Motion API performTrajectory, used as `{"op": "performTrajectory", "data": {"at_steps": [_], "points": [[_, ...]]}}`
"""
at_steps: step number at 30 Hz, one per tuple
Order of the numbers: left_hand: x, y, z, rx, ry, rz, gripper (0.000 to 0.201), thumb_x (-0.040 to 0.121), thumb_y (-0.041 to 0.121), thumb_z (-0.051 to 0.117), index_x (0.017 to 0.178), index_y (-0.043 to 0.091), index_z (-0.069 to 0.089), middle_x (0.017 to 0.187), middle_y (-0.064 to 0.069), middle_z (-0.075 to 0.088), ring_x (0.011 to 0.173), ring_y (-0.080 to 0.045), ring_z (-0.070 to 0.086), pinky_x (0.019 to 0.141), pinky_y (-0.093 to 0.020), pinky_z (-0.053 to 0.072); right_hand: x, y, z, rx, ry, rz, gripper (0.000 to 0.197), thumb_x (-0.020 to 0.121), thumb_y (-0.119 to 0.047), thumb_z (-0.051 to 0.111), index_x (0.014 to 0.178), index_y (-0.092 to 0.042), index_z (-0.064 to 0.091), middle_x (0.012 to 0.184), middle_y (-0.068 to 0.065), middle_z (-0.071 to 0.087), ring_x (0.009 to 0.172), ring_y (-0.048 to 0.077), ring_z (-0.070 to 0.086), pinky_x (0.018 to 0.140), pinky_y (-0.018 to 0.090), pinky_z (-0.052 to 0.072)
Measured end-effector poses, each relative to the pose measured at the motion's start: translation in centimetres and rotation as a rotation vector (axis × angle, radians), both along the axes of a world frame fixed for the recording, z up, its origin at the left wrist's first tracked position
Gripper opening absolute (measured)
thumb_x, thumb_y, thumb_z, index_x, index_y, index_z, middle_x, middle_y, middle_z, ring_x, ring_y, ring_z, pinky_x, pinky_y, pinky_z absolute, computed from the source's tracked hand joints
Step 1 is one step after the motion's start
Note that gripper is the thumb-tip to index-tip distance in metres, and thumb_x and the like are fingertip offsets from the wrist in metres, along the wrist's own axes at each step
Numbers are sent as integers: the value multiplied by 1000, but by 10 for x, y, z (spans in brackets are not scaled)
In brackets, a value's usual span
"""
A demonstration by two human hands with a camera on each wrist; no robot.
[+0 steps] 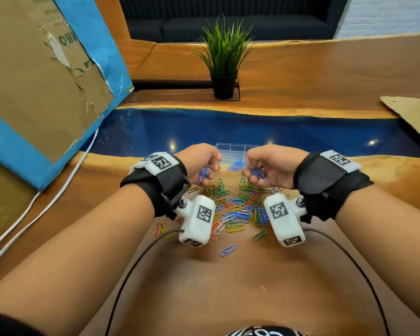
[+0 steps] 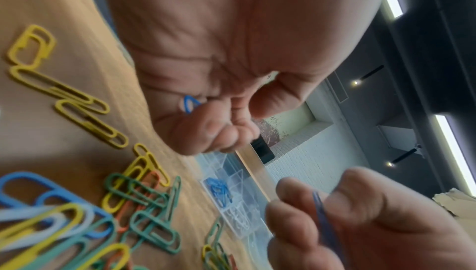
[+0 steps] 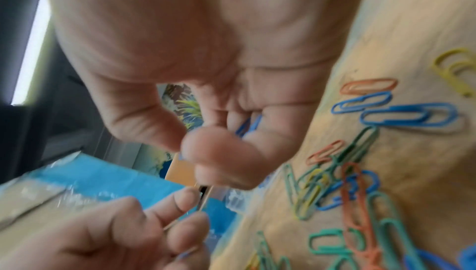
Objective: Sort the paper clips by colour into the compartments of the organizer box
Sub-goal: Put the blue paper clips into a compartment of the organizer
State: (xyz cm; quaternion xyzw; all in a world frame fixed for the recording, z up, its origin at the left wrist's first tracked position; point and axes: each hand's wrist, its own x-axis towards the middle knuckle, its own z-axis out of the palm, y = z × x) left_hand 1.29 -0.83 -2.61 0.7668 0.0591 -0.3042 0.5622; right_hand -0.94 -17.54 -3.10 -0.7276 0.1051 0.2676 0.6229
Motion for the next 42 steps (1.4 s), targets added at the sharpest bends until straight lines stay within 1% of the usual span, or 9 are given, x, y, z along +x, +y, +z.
{"op": "performTrajectory", "data": {"at_steps": [8, 12, 18, 21, 24, 28, 32, 37, 42], "points": [[12, -27, 15, -33, -7, 82, 17, 91, 20, 44, 102, 7, 48, 83, -8, 43, 57, -18, 40, 53, -26, 36, 17, 4, 3, 126, 38, -179, 33, 85, 4, 35, 91, -8, 64, 78, 10, 49, 60, 16, 50, 44, 17, 50], [18, -39, 15, -49, 1, 98, 20, 93, 30, 47, 89, 11, 50, 89, -9, 46, 62, -19, 49, 60, -28, 43, 23, 8, 7, 171, 66, -305, 25, 91, -6, 42, 108, 0, 59, 98, 17, 59, 77, 23, 62, 61, 25, 58], [24, -47, 11, -66, -34, 139, 35, 94, 36, 48, 116, 9, 49, 92, -7, 47, 73, -17, 50, 73, -30, 48, 26, 7, 15, 154, 61, -332, 30, 93, -18, 49, 120, -4, 49, 115, 18, 53, 103, 32, 64, 79, 35, 57], [24, -49, 12, -90, -64, 145, 35, 94, 35, 49, 120, 12, 50, 108, -6, 47, 89, -19, 48, 88, -36, 49, 28, 10, 20, 122, 67, -315, 33, 93, -22, 50, 122, -6, 45, 117, 19, 49, 103, 34, 63, 81, 36, 56], [22, -49, 15, -111, -30, 125, 37, 94, 35, 48, 120, 9, 49, 118, -11, 49, 92, -21, 52, 80, -33, 49, 29, 12, 24, 74, 71, -306, 42, 93, -24, 51, 128, -4, 42, 120, 21, 47, 109, 34, 58, 78, 34, 54], [20, -47, 15, -93, -9, 110, 54, 92, 42, 48, 133, 7, 45, 135, -19, 48, 126, -31, 49, 96, -34, 45, 30, 12, 25, 54, 41, -315, 49, 93, -24, 50, 137, -7, 38, 125, 20, 47, 117, 36, 51, 86, 39, 50], [19, -46, 14, -89, -39, 99, 50, 92, 44, 48, 129, 10, 49, 132, -17, 51, 121, -28, 52, 102, -36, 44, 27, 11, 25, 27, 35, -305, 52, 95, -25, 49, 141, -6, 34, 135, 27, 43, 125, 39, 47, 97, 41, 47], [20, -39, 11, -74, -100, 92, 44, 97, 38, 41, 128, 9, 52, 118, -15, 57, 106, -26, 56, 98, -36, 44, 25, 16, 23, -114, -92, -268, 43, 92, -18, 52, 132, -4, 48, 126, 22, 55, 102, 30, 59, 76, 33, 53], [19, -28, 11, 111, -206, -41, 22, 98, 16, 42, 113, 6, 54, 91, -8, 55, 65, -16, 47, 63, -23, 43, 16, 16, 17, -811, -324, 158, 24, 89, -11, 51, 101, -9, 72, 86, 7, 66, 79, 24, 64, 83, 37, 57]]}}
